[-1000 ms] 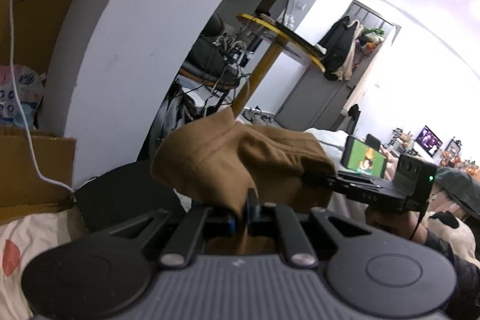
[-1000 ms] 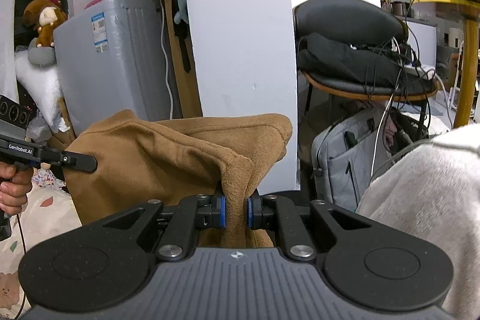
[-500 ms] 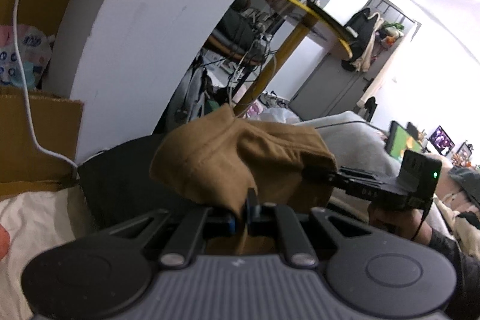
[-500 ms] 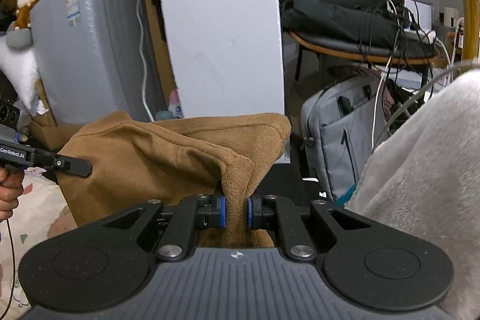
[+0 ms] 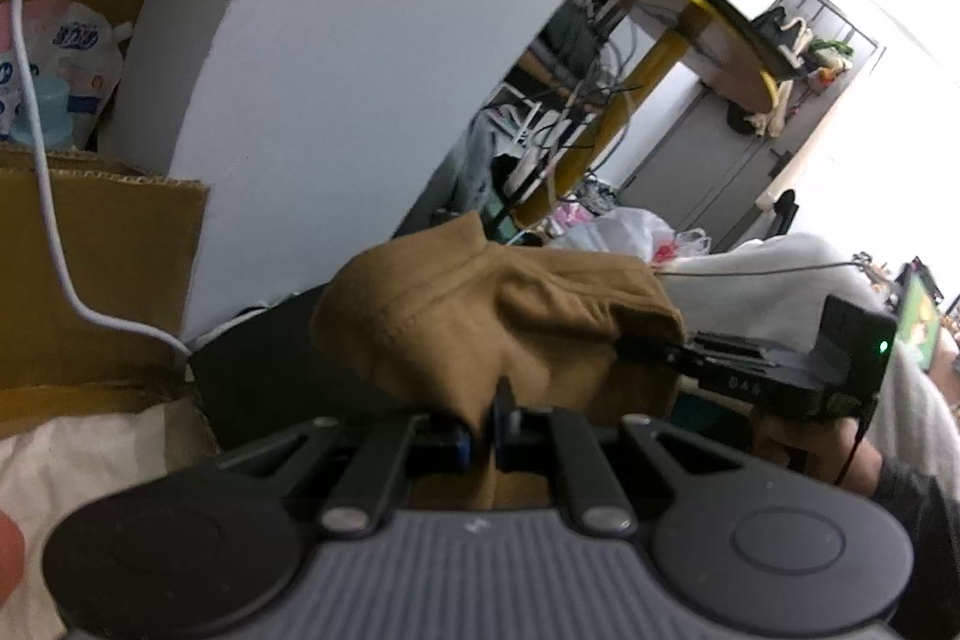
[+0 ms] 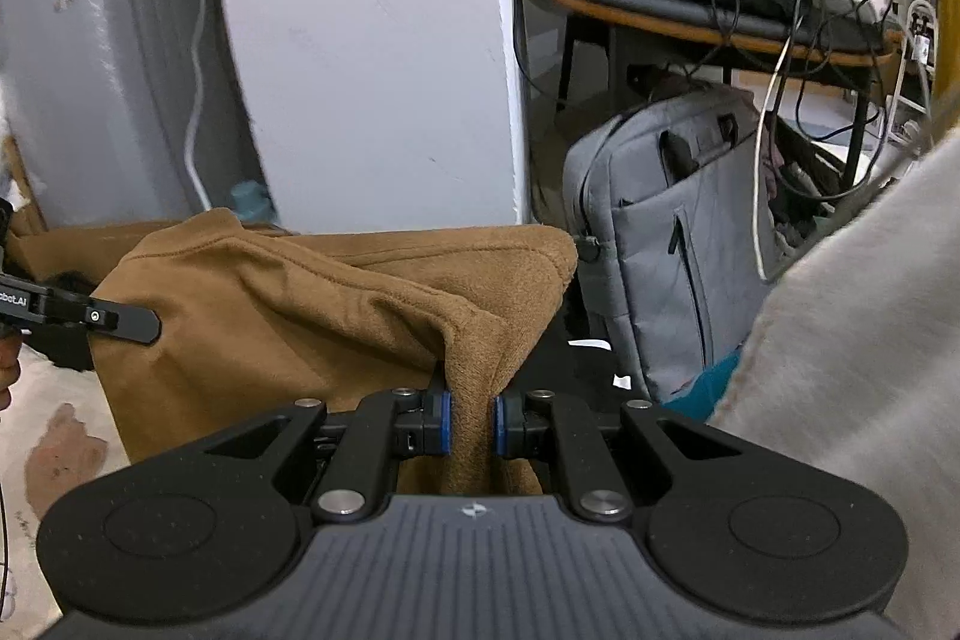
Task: Fold clothes
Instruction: 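Carry the folded shirt with both grippers toward the cardboard box, then lower the shirt onto the bed beside the box and open both grippers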
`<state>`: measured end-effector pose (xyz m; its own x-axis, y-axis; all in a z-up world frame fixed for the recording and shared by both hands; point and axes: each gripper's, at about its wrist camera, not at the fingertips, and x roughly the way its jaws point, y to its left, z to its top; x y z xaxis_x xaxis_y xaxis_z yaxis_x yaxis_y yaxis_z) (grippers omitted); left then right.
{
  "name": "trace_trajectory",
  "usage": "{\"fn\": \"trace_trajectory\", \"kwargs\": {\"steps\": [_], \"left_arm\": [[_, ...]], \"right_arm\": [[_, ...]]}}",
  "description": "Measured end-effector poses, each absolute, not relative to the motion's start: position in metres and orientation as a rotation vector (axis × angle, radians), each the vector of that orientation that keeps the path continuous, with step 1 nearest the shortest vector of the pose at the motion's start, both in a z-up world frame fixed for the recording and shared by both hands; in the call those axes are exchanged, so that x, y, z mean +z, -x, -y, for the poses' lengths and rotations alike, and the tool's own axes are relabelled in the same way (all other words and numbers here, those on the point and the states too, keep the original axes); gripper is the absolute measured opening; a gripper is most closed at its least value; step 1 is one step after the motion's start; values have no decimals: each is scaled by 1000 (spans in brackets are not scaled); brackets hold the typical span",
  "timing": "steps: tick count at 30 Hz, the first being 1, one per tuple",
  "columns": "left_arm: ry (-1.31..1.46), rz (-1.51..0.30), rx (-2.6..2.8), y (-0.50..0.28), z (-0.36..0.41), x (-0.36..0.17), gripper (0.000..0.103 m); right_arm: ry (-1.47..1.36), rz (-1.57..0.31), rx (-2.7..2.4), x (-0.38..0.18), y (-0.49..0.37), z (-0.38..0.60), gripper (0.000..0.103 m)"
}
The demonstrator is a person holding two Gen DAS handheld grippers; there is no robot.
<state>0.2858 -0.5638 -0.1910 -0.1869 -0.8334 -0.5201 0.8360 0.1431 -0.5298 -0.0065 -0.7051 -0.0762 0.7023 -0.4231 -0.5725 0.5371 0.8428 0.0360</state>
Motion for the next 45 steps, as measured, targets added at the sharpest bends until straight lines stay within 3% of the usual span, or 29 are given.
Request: {"fn": "trace_trajectory", "kwargs": {"steps": [19, 22, 24, 25, 28, 31, 40, 41, 42, 45], "left_arm": [[-28, -975, -1352, -354, 610, -283, 8], [1, -1013, -1275, -367, 610, -299, 15], [2, -1015, -1256, -369, 604, -296, 16], [-1, -1010, -1253, -369, 601, -292, 16], [-40, -978, -1236, -367, 596, -282, 19], [-57, -927, -1186, -372, 593, -269, 36], [-53, -1000, -1167, -376, 610, -288, 35], [-64, -992, -1165, -376, 613, -295, 28], [-73, -985, -1163, -376, 617, -301, 25], [-84, -986, -1158, -378, 622, -316, 20]], "right_arm": [[-182, -778, -527, -156, -75, 783, 14], [-203, -811, -569, -172, -87, 791, 17], [-196, -836, -605, -173, -93, 793, 34], [-189, -827, -625, -167, -93, 790, 37], [-154, -804, -666, -151, -91, 780, 38], [-100, -801, -665, -135, -89, 773, 38], [-147, -823, -687, -128, -86, 775, 38], [-152, -825, -684, -132, -88, 777, 32], [-156, -827, -681, -135, -89, 778, 13], [-118, -852, -696, -151, -98, 784, 8]]}}
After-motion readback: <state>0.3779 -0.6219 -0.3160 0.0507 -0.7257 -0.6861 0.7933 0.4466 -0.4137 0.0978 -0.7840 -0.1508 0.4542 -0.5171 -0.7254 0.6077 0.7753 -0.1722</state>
